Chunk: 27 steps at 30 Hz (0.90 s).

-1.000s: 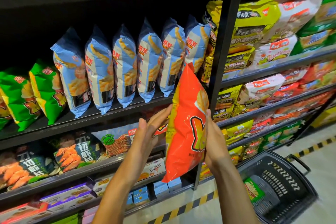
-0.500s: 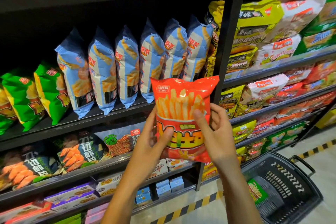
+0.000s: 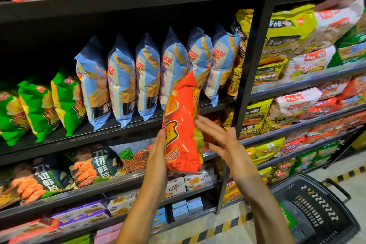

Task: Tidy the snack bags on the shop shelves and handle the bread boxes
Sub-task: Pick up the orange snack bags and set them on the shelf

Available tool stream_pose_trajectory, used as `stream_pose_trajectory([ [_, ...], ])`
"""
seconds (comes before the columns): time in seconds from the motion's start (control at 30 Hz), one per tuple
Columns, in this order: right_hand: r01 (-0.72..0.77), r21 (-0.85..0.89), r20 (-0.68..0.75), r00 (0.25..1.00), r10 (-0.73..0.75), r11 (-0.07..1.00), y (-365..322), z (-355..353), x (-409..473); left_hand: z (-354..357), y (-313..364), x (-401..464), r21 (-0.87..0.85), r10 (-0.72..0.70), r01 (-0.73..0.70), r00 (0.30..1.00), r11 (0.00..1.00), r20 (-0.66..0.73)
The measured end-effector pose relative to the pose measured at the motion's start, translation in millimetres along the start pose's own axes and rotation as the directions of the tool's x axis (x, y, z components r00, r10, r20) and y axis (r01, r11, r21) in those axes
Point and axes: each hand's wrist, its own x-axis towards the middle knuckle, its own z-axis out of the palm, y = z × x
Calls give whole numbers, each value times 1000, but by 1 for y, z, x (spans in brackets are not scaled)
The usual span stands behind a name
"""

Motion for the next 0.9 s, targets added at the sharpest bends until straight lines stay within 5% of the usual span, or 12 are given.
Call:
stream_pose_trajectory([
  [0.2,-51,120,9,999,50,991,-2,-4,-7,5,8,-9,173,309,-337,936,926,170],
  [0.43,-40,244,-236,967,99,969,-2,-19,-20,-7,8,-12,181,268,-409,814,895,516],
  [0.63,-76,254,-319,935,157,964,1,-30,-40,8,7,-25,237,354,-566,736,790,577],
  [0.77,140,53,-397,912,-107,989,-17,-38,-55,20,10,-30,236,337,-530,763,815,551],
  [0.9,219,-179,-213,943,-255,959,-24,-46,-68,21,12,-34,100,148,-242,819,965,554],
])
